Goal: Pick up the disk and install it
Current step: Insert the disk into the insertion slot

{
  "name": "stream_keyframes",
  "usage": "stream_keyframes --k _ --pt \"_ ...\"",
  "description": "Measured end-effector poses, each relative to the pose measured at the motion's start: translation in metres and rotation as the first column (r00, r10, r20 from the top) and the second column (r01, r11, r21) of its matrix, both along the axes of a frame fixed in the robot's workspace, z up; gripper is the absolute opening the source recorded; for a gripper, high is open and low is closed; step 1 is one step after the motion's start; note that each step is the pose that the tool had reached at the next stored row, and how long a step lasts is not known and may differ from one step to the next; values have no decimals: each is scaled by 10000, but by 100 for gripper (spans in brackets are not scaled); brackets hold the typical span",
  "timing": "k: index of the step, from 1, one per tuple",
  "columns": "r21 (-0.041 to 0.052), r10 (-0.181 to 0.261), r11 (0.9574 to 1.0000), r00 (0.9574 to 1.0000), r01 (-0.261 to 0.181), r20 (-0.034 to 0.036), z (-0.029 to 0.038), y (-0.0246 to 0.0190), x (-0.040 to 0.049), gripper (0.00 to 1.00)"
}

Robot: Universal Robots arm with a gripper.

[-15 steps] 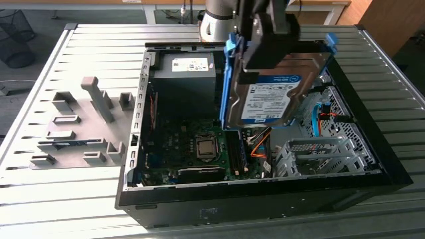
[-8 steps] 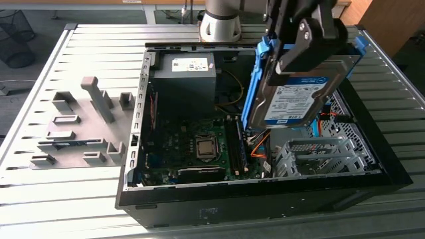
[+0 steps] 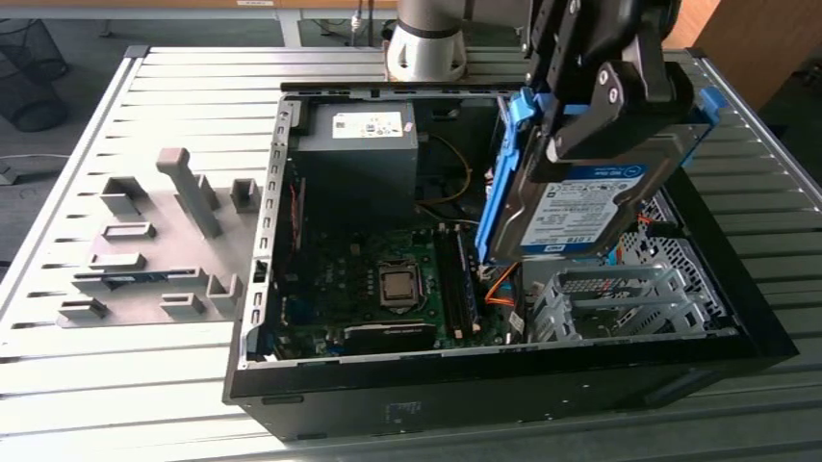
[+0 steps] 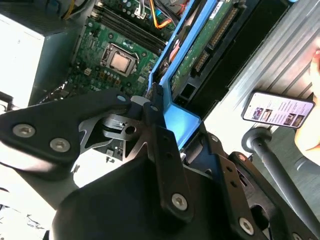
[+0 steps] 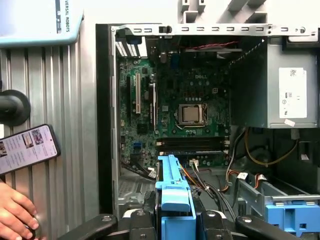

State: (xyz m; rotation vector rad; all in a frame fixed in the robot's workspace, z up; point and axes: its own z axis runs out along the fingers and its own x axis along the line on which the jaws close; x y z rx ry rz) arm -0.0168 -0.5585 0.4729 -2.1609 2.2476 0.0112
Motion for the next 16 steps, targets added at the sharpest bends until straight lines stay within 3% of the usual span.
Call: stream_keyframes --k 3,10,16 --pt "-30 0 10000 10000 0 -1 -24 -11 48 37" --pt "-27 -1 10000 10000 1 -1 -80 -16 312 37" --pt "-29 0 10000 10000 0 -1 -115 -48 449 37"
